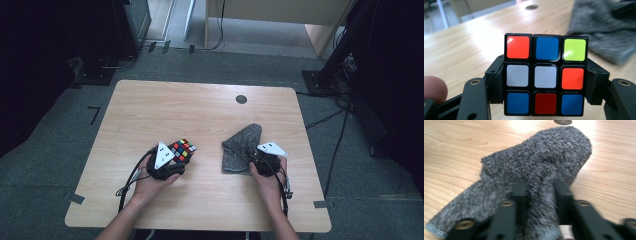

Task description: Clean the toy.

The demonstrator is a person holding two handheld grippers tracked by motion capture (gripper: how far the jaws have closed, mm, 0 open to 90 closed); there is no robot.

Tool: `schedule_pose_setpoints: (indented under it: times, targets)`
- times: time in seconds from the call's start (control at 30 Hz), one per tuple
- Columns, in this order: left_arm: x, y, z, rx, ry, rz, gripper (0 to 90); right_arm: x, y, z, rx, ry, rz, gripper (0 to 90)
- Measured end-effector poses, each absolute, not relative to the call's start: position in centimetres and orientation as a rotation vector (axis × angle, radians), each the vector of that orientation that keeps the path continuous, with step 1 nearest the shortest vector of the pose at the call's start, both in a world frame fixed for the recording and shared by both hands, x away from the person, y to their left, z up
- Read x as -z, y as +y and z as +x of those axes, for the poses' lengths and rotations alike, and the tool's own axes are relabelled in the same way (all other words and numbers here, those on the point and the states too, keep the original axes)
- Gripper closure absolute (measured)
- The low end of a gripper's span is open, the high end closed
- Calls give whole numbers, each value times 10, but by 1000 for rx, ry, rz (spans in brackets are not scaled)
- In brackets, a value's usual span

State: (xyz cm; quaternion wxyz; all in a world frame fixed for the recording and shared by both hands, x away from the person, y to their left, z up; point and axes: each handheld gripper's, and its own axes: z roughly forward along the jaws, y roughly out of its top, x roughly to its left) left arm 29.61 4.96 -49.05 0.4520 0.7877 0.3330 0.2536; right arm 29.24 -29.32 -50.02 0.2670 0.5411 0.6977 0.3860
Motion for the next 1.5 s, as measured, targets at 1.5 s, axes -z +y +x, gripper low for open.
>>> schedule_pose_setpoints:
  times: [1.5]
  targets:
    - [471, 128, 288, -545, 1112, 1848, 94, 466, -343, 257, -1187, 1910, 1492, 35]
